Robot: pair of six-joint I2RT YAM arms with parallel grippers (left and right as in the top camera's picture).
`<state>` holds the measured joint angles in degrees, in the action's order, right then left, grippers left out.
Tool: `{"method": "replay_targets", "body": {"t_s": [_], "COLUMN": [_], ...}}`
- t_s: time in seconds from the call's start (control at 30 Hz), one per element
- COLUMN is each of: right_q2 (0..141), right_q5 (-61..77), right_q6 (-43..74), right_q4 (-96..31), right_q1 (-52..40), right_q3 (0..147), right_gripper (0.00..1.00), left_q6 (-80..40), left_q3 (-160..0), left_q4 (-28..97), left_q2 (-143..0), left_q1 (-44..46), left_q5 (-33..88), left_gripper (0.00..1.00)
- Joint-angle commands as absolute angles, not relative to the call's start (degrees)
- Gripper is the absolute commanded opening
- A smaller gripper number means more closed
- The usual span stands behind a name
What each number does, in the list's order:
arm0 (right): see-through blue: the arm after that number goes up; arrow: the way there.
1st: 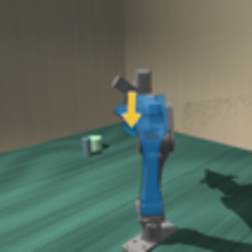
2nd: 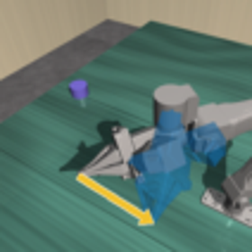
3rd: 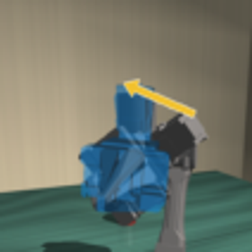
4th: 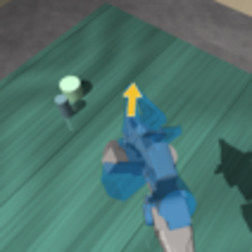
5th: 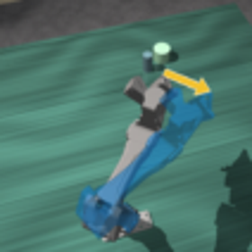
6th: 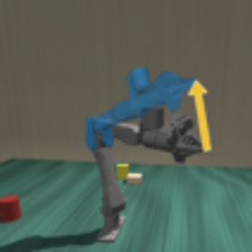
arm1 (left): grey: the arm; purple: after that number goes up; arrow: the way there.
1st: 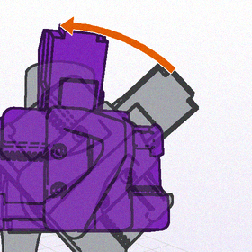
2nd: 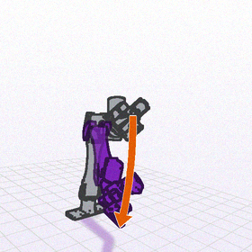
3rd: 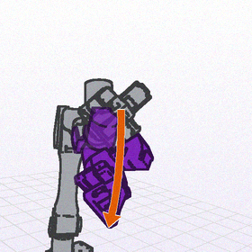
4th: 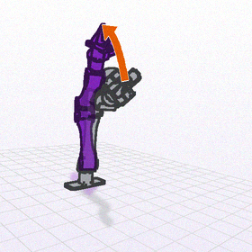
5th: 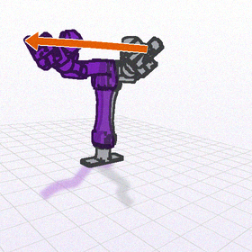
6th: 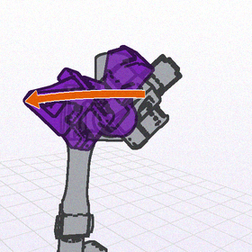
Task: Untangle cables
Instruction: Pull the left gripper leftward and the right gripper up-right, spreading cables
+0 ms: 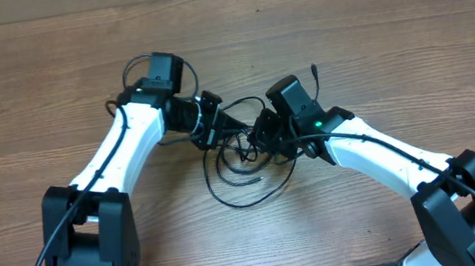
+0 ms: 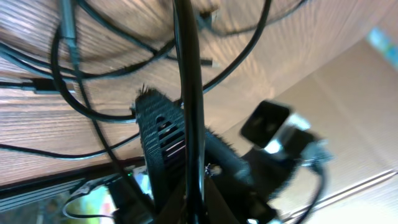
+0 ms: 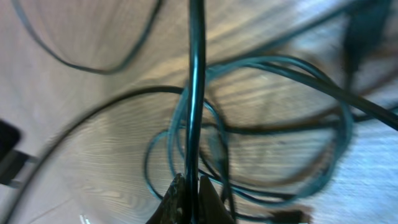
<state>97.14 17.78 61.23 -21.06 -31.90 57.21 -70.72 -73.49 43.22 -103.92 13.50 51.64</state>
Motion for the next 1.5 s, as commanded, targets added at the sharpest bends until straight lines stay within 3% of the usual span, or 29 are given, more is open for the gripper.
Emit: {"method": "replay_targets", "body": {"t_s": [0.0,0.47,0.63,0.77,0.87,0.93,0.97,1.03,1.13,1.3,1.47], "right_q2": [98.02,98.06,97.71,94.32,90.15,86.91,84.88,82.32,79.42,78.39,80.16], "right_q5": [17.61,6.81,6.92,13.13,13.61,13.58,13.61,13.65,14.44,15.14,15.14], "right_q6": [61.08,61.41,57.78,50.30,45.04,40.99,38.41,35.97,35.44,35.55,42.19], "right_q4": [-22.04,-32.40,-32.51,-32.95,-35.53,-37.91,-39.27,-40.47,-40.82,-42.00,-44.38], "right_q1": [-32.23,-31.22,-29.56,-26.50,-23.66,-21.47,-19.86,-17.58,-15.31,-15.33,-15.73], "right_q3": [57.28,57.25,57.91,61.58,66.22,70.15,72.64,75.70,77.84,77.84,77.84], "right_gripper": [0.04,0.04,0.04,0.04,0.04,0.04,0.04,0.04,0.04,0.04,0.04], "left_q6": [-75.37,-76.40,-71.24,-58.67,-47.35,-40.97,-37.01,-33.63,-26.63,-11.00,-15.46], "left_q3": [-74.41,-74.41,-74.41,-74.41,-74.41,-74.39,-74.41,-74.41,-74.41,-74.41,-74.41], "left_q4": [43.05,43.03,42.61,40.18,42.04,43.42,44.56,45.43,44.58,39.72,34.52], "left_q2": [-102.74,-102.74,-102.74,-102.74,-102.74,-102.74,-102.74,-102.74,-102.72,-102.72,-102.72], "left_q1": [9.69,-6.74,-10.24,-11.64,-11.53,-11.29,-10.94,-10.50,-9.28,-5.08,1.30], "left_q5": [51.46,60.49,60.62,56.27,52.12,49.54,46.85,46.15,52.47,71.99,73.01], "left_gripper": [0.04,0.04,0.04,0.05,0.23,0.52,0.77,0.97,1.00,0.94,0.94]}}
